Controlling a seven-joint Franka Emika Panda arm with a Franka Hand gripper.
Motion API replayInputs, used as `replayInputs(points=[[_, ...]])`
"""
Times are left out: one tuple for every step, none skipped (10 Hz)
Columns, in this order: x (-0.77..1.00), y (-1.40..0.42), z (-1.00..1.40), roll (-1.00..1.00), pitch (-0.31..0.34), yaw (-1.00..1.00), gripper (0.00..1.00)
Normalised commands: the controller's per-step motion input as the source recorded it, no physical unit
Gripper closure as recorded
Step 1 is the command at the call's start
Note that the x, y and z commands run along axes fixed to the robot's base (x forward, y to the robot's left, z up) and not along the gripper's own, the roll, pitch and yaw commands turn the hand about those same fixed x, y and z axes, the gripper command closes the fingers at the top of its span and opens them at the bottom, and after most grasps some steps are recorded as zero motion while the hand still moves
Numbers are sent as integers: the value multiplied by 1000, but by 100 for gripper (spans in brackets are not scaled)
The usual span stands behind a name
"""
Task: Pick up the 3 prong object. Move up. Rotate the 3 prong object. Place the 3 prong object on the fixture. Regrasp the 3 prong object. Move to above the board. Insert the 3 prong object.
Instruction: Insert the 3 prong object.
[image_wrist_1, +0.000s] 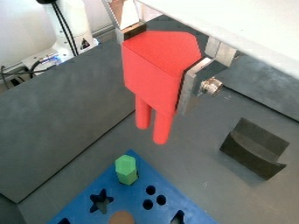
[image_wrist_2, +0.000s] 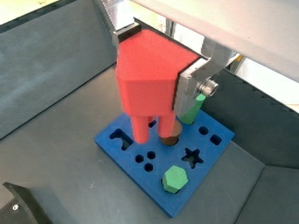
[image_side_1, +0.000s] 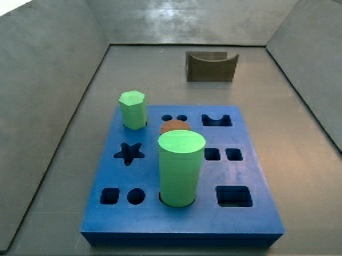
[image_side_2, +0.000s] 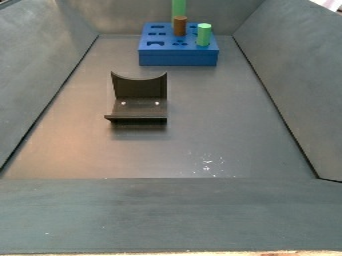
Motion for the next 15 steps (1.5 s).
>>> replayInputs(points=[[60,0,0,-3,0,-23,100],[43,0,0,0,0,-303,100],[380,0,-111,-37,47,-383,100],[354,0,-280,-93,31,-520,100],[226,0,-426,-144,53,-826,100],[23,0,-454,-129,6,-886,100],[0,0,-566,-106,26,-923,100],[0,0,-603,-94,41,-937,100],[-14,0,-651,-91,0,-943,100],[-34,-23,-529,-120,-54,-917,100],[-34,-54,-389,-174,-103,-869,100],[-23,-63,-331,-194,-116,-851,100],[-23,-63,-334,-189,-110,-854,100],[-20,-46,-389,-179,-76,-863,100],[0,0,-623,-160,0,-846,100]])
